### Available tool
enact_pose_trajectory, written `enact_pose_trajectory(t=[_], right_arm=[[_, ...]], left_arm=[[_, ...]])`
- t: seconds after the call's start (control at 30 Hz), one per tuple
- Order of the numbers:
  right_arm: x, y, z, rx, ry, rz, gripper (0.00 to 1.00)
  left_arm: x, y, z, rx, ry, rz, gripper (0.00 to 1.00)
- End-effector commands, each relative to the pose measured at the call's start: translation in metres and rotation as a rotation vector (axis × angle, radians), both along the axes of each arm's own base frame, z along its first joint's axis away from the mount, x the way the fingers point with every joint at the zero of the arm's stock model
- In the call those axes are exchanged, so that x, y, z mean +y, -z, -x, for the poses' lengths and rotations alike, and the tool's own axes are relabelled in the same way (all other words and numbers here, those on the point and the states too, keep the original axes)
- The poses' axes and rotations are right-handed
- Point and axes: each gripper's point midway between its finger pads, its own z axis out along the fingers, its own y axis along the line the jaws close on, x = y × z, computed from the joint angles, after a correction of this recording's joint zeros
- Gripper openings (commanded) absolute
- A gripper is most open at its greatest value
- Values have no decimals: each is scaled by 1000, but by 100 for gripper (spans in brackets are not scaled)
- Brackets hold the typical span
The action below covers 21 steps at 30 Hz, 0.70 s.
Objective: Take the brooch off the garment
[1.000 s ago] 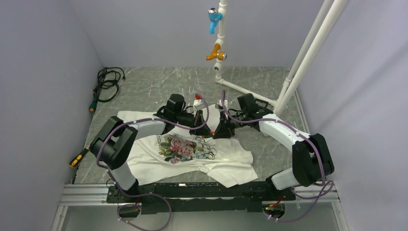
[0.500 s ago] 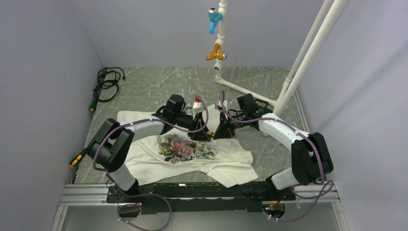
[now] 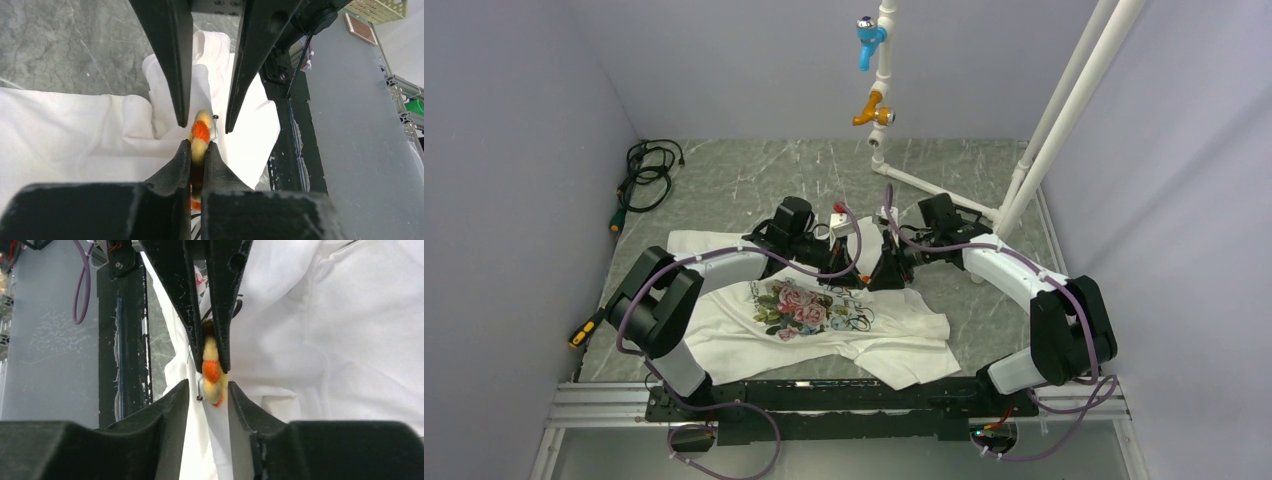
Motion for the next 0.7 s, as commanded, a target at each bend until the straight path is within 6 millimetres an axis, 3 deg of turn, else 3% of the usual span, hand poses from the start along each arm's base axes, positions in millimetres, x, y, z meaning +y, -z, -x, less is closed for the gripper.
enact_pose_trajectory(t=[0.0,0.1,0.2,0.47,0.67], right_arm=[[3,-35,-14,3,11,-80,42],[1,-39,-15,11,21,-83,53],[1,-40,-15,12,30,-85,57],[5,-22,-23,20,34,-41,56],[13,-20,-24,24,5,-49,48]], left_arm=[[-5,-15,0,-57,41,37,1],[-4,-15,0,-57,44,41,0],[-4,-16,1,-55,48,47,0],[-6,-20,0,-54,53,54,0],[-6,-20,0,-47,57,51,0]])
